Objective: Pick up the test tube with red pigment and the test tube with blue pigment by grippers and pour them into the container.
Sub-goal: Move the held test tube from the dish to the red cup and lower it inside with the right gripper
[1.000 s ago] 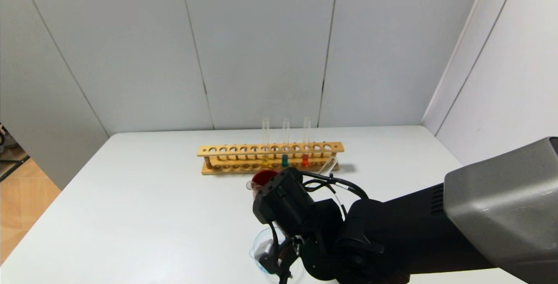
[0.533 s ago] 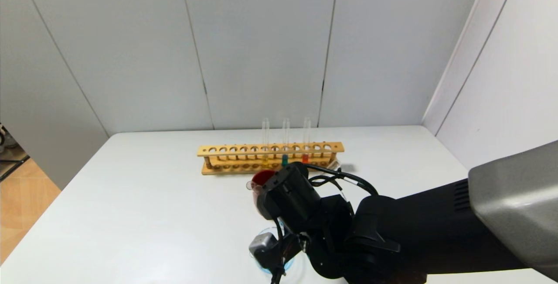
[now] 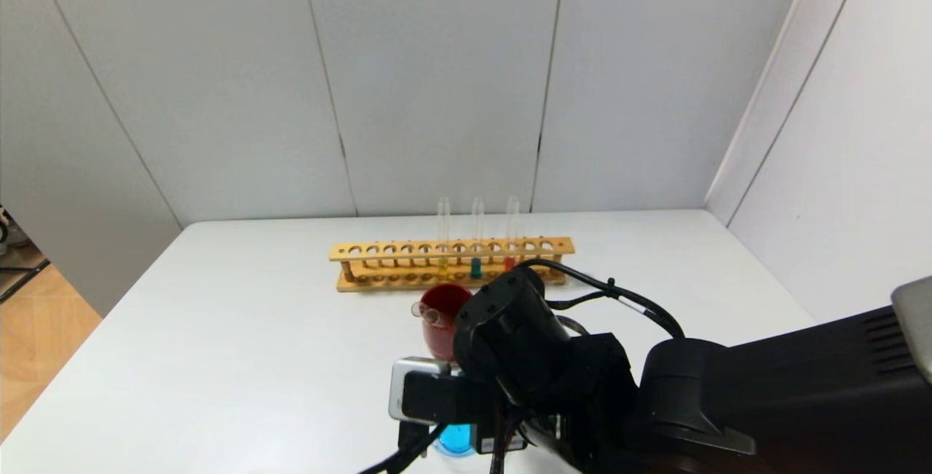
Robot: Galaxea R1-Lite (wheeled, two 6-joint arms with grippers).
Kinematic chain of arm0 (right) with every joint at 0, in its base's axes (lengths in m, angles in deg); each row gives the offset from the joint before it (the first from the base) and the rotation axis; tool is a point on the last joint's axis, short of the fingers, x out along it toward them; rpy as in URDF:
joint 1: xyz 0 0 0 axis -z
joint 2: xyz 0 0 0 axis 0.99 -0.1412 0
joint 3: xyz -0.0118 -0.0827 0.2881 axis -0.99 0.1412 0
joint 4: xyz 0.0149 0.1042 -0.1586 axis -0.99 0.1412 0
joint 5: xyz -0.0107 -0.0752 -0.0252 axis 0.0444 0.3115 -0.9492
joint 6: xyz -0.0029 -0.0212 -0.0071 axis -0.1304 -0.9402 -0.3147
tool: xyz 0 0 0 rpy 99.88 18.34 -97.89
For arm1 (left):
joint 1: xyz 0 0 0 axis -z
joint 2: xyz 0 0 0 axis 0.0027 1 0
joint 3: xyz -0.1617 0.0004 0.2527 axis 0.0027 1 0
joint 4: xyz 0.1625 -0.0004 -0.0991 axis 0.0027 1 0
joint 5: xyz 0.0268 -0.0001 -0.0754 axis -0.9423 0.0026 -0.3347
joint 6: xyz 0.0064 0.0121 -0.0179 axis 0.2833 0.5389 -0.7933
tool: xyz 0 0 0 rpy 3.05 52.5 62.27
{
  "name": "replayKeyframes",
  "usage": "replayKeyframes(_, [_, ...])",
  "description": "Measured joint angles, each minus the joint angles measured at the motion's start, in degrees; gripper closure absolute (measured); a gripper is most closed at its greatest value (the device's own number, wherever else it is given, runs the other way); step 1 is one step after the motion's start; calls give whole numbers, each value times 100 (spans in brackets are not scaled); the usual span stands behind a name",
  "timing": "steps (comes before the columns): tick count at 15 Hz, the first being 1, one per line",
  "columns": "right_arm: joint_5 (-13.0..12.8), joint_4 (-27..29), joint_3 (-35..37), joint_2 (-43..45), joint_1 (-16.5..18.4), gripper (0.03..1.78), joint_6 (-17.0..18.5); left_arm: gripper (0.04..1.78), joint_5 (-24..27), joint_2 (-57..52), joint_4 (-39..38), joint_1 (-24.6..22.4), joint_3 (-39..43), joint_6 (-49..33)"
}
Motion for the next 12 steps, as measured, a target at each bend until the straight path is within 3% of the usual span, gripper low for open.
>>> replayKeyframes(2, [129,-780,77,22,121,142,1215,7,0,0,-2,0,0,2])
replayKeyframes(4, [306,-1723,210,22,380,142,2029,7,0,0,0,0,0,-1])
replayKeyframes(6, [474,-2721,430,20,645,142,2447,7,1,0,0,0,0,0])
replayKeyframes(9, [516,-4025,670,22,984,142,2979,7,0,0,-2,0,0,-1])
replayKeyframes(12, [489,-4590,669,69,1143,142,3732,7,0,0,0,0,0,2])
